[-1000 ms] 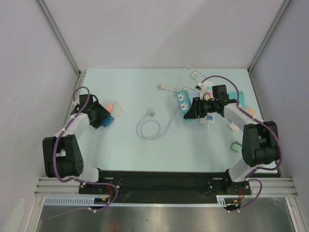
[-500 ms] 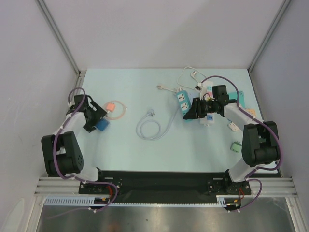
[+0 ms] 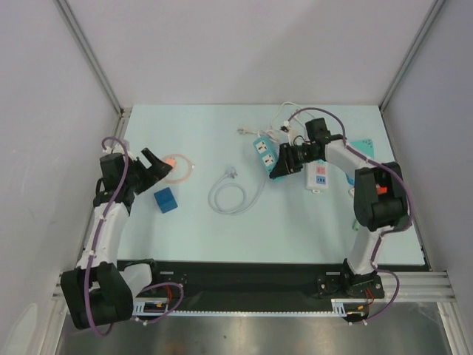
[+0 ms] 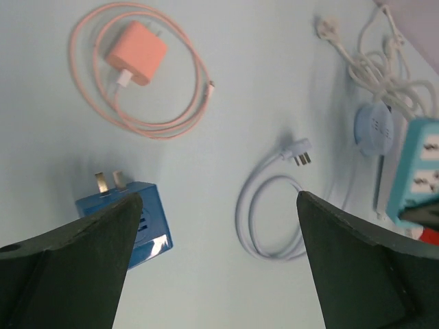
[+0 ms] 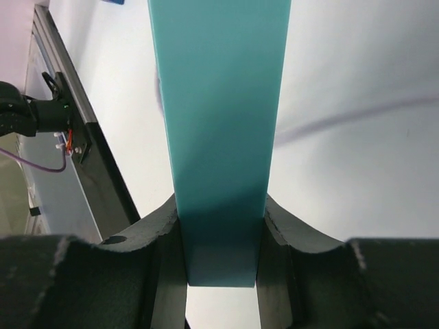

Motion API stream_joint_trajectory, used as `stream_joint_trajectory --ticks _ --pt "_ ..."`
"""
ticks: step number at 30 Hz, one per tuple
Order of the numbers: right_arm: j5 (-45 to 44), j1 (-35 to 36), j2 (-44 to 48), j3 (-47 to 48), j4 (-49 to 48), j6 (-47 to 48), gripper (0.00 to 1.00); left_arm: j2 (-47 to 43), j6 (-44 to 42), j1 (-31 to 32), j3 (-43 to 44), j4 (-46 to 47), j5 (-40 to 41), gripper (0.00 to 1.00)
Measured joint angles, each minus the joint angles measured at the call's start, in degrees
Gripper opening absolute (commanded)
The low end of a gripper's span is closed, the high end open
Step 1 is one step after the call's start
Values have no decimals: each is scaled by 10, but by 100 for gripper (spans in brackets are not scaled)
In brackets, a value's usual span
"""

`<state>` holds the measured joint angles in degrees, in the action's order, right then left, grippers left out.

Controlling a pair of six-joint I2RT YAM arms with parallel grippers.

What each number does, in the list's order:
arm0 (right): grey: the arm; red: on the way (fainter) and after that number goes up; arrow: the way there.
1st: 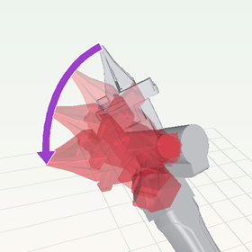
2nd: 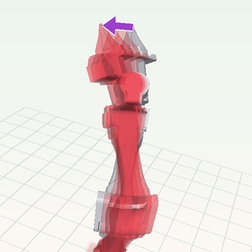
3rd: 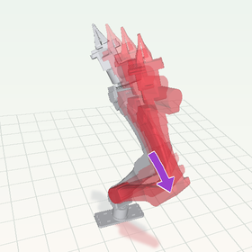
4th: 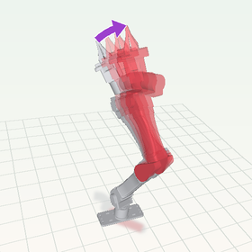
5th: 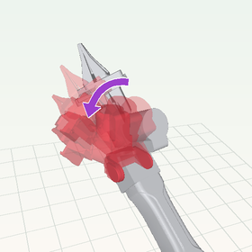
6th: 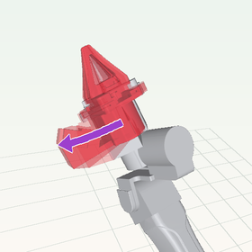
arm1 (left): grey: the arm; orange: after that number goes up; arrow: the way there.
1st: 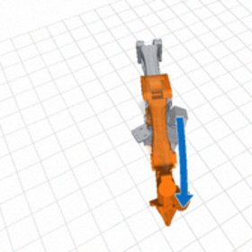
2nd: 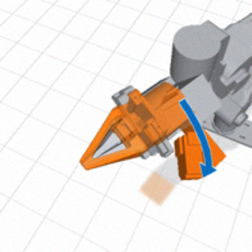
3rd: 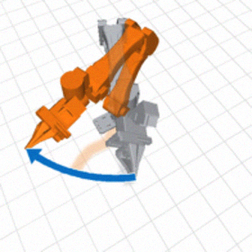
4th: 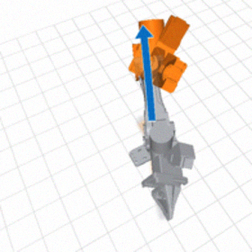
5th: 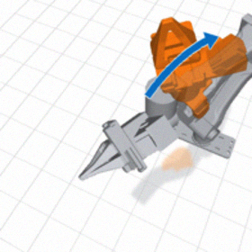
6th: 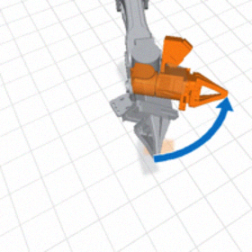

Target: Pull the plug off the socket

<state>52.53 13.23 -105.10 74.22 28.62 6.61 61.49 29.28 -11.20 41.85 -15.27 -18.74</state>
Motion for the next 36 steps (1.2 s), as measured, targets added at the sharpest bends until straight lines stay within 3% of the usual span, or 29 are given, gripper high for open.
stream_joint_trajectory --ticks 8,11,13,17,18,20,21,24,27,32,36 --pt "-62 59 -250 350 146 27 1 -51 -54 24 -13 17 -66 99" --pt "-94 72 -347 498 200 29 4 -60 -60 30 -18 20 -75 99" --pt "-115 75 -393 559 217 29 12 -64 -65 30 -18 22 -79 100" --pt "-158 79 -424 584 246 29 17 -76 -70 30 -18 24 -83 100" --pt "-160 80 -426 588 252 28 27 -79 -70 30 -18 25 -85 99" --pt "-182 80 -426 595 259 31 37 -80 -71 30 -18 28 -86 99" --pt "-191 81 -426 598 259 31 51 -79 -71 30 -18 28 -86 100" --pt "-213 81 -426 606 260 35 70 -80 -73 30 -21 28 -87 99" --pt "-243 81 -422 615 254 46 81 -79 -74 30 -24 28 -87 100" --pt "-292 80 -391 595 250 69 84 -79 -76 31 -27 29 -89 100" --pt "-303 73 -299 525 236 87 86 -81 -82 31 -27 33 -90 99"
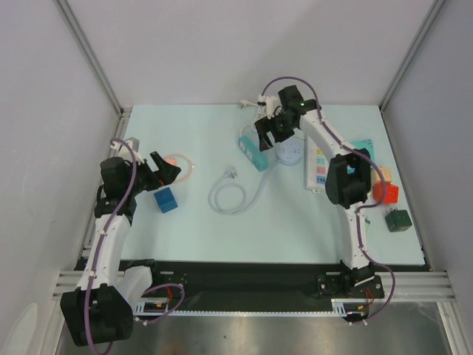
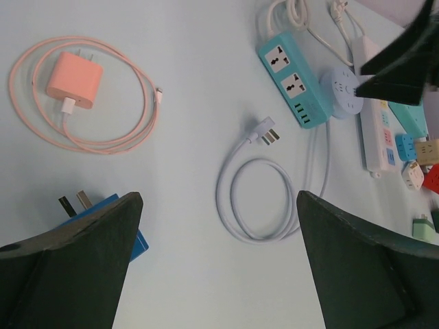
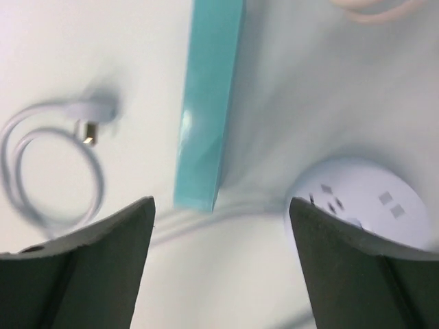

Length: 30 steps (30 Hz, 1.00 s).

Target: Pull the plug off the socket

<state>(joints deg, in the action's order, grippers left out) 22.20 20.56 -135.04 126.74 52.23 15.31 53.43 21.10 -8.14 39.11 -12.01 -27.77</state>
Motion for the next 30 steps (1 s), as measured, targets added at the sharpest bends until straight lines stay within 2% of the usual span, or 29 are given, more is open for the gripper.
stream_joint_trajectory --ticks 6,8,9,11,18,23,27,30 --pt "16 -30 279 -238 -87 24 91 -8 -4 0 -2 5 1 100" --pt "25 -51 389 -330 -127 26 95 -16 -6 0 -6 8 2 100" --pt "28 -65 446 -377 -144 26 100 -20 -6 0 -8 9 3 100" --pt "38 -101 545 -450 -170 24 100 -30 -7 5 -12 11 13 99" --pt "21 -214 822 -670 -245 -9 100 -49 -33 92 -12 5 90 100" --pt "-7 -252 894 -726 -243 -46 100 -94 -96 169 -11 -18 184 100" --pt "-57 -295 927 -774 -269 -115 99 -192 -152 192 -33 -11 255 100" --pt "-119 -306 934 -794 -279 -162 100 -274 -188 202 -62 9 280 99"
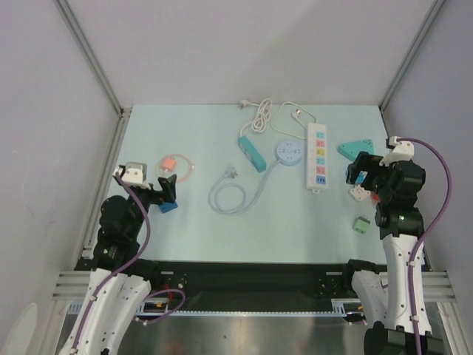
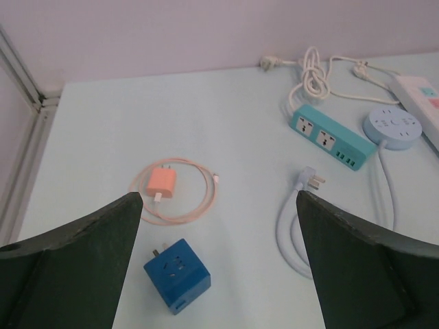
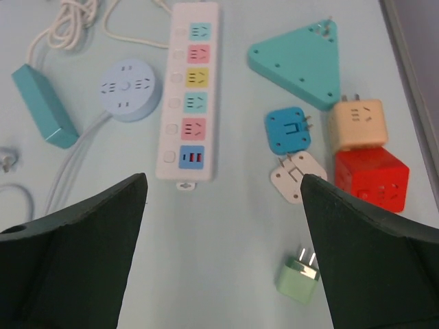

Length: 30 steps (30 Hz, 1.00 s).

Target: Pull the plug off the socket

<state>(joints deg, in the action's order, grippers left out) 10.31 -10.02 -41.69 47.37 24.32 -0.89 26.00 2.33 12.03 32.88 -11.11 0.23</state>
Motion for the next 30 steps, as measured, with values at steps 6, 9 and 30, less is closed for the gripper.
stream_joint_trajectory --ticks 6,9,30 --pt "-91 -3 30 -33 -19 -57 100 -52 -24 1 -27 16 34 99" --pt "-117 -7 42 -35 -24 -70 99 -51 -24 2 -28 15 43 99" --pt "-158 -15 38 -44 -33 -67 100 -46 -24 2 -28 7 57 100"
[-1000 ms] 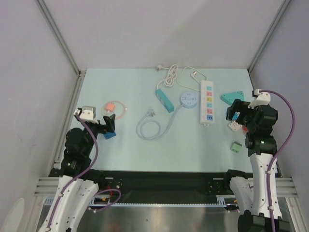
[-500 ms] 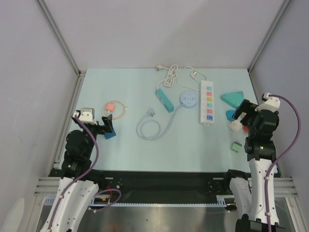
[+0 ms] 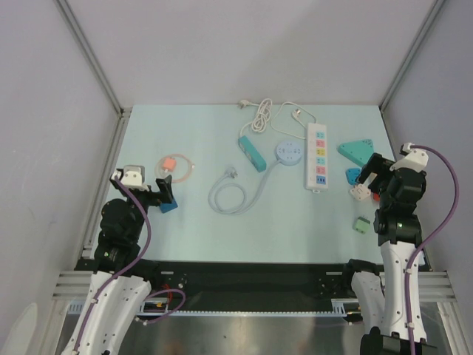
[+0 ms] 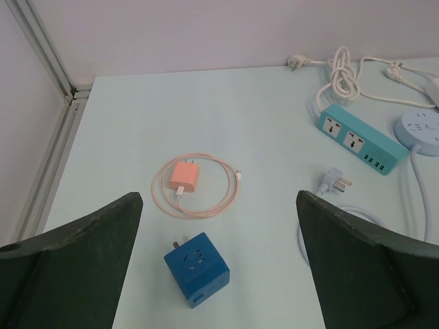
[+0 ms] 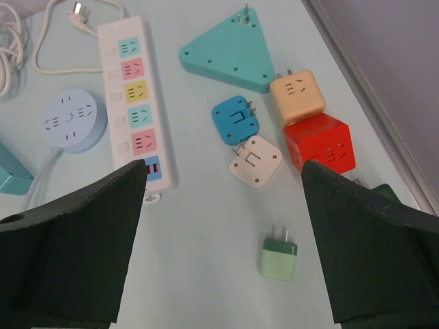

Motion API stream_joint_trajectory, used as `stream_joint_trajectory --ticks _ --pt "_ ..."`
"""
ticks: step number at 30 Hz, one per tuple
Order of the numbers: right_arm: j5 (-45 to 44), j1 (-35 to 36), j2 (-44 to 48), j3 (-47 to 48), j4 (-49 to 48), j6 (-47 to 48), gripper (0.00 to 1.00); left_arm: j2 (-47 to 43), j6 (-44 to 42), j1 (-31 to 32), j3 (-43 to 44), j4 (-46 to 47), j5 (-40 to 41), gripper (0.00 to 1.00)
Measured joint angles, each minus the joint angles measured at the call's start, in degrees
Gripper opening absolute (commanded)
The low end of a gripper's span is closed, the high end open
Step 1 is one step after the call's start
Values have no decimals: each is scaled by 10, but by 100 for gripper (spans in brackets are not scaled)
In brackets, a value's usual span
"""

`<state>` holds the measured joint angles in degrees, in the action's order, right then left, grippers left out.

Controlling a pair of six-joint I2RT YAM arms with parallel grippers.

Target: Pull the plug off the socket

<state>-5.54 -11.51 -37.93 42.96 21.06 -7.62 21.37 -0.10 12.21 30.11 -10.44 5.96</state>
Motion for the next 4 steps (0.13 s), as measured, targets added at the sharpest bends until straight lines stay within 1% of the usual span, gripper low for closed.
stream_joint_trajectory --ticks 4 --pt "0 0 -1 0 0 8 100 0 0 0 0 0 0 99"
